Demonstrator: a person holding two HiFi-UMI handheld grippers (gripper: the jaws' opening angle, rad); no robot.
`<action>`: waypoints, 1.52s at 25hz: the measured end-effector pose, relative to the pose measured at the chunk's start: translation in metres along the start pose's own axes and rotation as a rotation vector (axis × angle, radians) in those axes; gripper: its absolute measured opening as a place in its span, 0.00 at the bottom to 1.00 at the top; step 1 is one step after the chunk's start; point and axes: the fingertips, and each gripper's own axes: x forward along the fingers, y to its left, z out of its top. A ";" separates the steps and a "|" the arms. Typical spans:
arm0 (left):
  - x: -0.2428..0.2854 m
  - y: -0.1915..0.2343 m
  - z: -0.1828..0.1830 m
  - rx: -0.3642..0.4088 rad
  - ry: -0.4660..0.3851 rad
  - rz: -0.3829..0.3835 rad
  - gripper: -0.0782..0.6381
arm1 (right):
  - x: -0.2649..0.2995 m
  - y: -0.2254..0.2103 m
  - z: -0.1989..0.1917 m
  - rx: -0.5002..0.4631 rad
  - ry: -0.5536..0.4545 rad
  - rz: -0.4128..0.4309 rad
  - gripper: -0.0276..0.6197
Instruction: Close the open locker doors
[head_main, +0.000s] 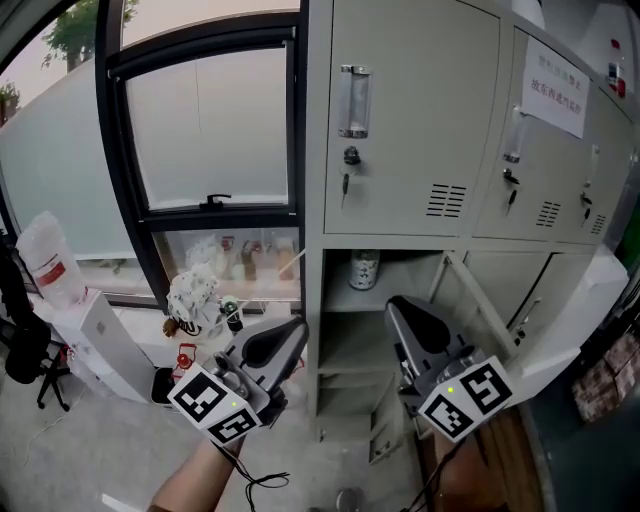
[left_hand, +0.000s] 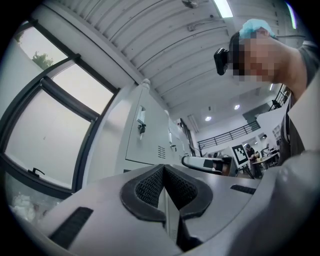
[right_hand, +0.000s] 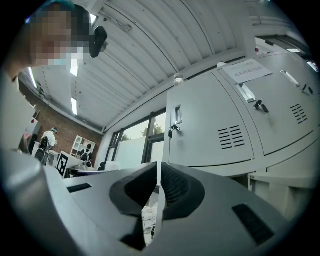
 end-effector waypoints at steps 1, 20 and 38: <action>-0.001 -0.004 -0.003 -0.007 0.005 -0.005 0.12 | -0.008 0.002 -0.004 0.006 0.011 -0.009 0.07; 0.013 -0.065 -0.024 -0.059 0.017 -0.042 0.12 | -0.108 0.002 -0.026 0.107 0.072 -0.107 0.07; 0.059 -0.130 -0.063 -0.066 0.072 0.056 0.12 | -0.199 -0.032 -0.047 0.214 0.071 0.047 0.07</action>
